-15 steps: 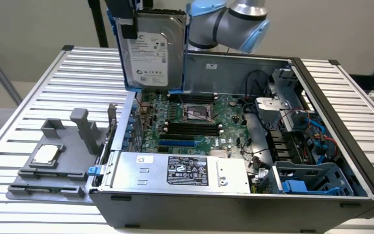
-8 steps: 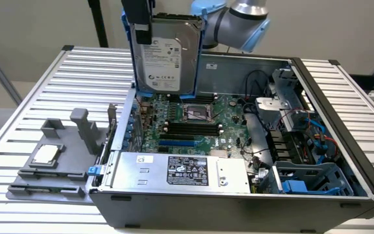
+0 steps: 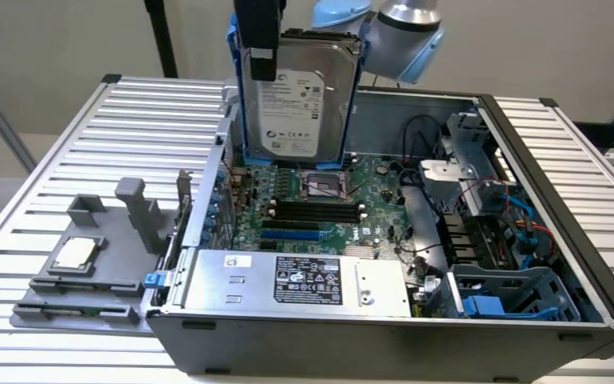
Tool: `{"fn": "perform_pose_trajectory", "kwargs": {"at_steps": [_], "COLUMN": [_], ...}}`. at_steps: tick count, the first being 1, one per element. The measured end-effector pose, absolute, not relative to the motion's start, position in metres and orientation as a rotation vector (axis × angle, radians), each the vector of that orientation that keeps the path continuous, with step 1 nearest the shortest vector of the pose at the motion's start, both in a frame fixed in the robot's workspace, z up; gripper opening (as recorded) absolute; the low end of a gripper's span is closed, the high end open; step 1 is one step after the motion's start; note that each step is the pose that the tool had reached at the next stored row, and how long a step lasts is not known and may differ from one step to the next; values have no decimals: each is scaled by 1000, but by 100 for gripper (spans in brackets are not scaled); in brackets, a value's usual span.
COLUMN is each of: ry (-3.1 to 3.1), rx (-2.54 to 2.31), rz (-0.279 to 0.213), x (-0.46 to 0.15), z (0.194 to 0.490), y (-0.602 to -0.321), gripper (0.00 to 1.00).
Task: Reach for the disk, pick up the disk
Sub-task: 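Pick up the disk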
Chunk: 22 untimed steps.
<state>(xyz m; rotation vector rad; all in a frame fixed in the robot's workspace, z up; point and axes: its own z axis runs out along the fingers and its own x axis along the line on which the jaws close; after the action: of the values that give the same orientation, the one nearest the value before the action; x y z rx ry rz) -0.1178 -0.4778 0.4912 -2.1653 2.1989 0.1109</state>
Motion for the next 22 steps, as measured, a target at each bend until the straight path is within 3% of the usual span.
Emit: {"fn": "perform_pose_trajectory", "kwargs": {"at_steps": [22], "ry": [2199], "rx": [-2165], "rz": [111], "x": [-36], "z": [488], "y": [-514], "gripper": [33]}}
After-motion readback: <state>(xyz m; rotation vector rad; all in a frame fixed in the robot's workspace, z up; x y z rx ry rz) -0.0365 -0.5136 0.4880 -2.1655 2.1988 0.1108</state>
